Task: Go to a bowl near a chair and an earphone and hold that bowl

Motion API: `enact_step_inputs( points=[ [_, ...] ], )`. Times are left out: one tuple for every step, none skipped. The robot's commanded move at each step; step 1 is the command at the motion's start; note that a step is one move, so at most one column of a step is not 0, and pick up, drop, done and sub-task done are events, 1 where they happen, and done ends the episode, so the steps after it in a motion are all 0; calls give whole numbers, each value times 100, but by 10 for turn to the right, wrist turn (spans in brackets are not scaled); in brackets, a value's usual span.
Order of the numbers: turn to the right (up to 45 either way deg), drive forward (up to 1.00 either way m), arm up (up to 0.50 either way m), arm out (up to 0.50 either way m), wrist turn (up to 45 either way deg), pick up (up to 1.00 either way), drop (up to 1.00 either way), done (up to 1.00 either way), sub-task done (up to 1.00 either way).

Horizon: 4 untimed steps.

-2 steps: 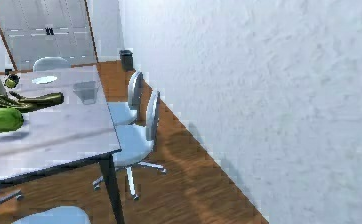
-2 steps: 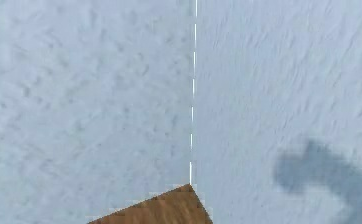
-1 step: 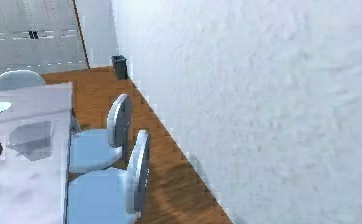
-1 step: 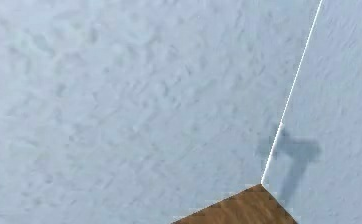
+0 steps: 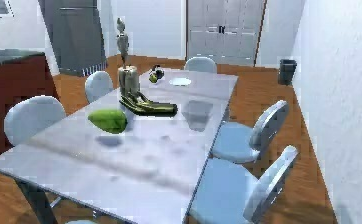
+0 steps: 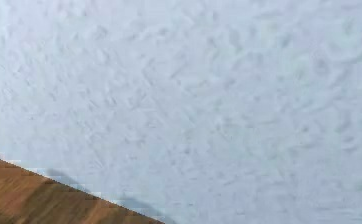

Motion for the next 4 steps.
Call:
enact_step_inputs(
  points=[
    [-450, 0, 0, 0, 0, 0, 0, 0, 0],
    [-360, 0, 0, 0, 0, 0, 0, 0, 0],
    [450, 0, 0, 0, 0, 0, 0, 0, 0],
    [450, 0, 0, 0, 0, 0, 0, 0, 0]
  ],
)
